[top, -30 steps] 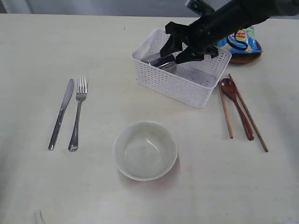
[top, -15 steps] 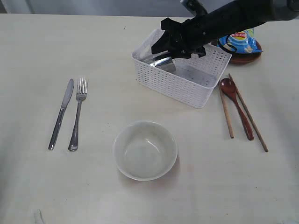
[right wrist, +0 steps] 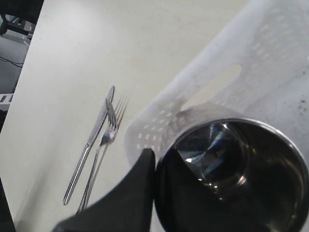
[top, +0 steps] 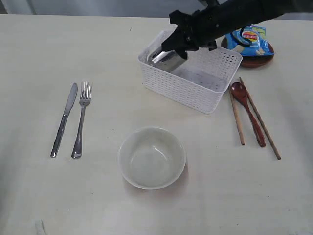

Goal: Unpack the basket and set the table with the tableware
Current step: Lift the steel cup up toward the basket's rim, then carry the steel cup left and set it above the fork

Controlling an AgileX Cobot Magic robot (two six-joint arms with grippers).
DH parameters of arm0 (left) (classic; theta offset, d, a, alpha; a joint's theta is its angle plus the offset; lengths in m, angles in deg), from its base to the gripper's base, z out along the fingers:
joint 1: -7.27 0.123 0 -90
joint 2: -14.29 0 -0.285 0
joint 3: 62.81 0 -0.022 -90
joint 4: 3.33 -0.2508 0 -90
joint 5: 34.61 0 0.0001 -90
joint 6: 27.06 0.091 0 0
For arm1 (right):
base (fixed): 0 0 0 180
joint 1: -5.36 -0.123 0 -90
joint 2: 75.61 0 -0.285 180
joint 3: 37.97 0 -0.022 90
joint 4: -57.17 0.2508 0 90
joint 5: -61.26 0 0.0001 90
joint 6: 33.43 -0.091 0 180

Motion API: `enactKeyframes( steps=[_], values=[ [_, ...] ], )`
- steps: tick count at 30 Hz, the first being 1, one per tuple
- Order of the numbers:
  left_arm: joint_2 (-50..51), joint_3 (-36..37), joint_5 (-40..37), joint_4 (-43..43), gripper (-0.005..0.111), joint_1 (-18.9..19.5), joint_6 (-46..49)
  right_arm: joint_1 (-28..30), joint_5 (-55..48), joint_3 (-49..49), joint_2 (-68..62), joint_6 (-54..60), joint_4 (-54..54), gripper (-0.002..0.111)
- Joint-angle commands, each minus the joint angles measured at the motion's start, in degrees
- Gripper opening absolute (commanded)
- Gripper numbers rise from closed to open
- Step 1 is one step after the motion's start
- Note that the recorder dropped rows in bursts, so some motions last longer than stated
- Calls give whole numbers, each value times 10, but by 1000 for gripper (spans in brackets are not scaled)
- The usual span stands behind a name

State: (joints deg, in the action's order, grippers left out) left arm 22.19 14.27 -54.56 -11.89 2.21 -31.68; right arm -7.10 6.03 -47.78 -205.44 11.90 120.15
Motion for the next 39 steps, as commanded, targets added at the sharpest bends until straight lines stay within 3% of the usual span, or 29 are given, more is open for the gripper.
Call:
enactKeyframes(
  steps=[1, 7, 14, 17, 18, 20, 29, 39],
  values=[
    [-1, 1, 0, 0, 0, -3, -1, -3, -9, -2, 71, -1, -38, 0],
    [-1, 1, 0, 0, 0, -3, -1, -52, 21, -2, 171, -128, -189, 0],
    [-1, 1, 0, 0, 0, -3, -1, -225, 93, -20, 247, -302, -367, 0],
    [-1, 1, 0, 0, 0, -3, -1, -299, 68, -83, 220, -403, -519, 0],
    [-1, 1, 0, 0, 0, -3, -1, -343, 34, -146, 184, -443, -594, 0],
    [-1, 1, 0, 0, 0, -3, -1, -381, -24, -241, 119, -453, -621, 0],
    [-1, 1, 0, 0, 0, -3, -1, -398, -135, -598, -179, -474, -643, 0],
    [-1, 1, 0, 0, 0, -3, -1, -393, -79, -624, -235, -470, -709, 0]
  ],
)
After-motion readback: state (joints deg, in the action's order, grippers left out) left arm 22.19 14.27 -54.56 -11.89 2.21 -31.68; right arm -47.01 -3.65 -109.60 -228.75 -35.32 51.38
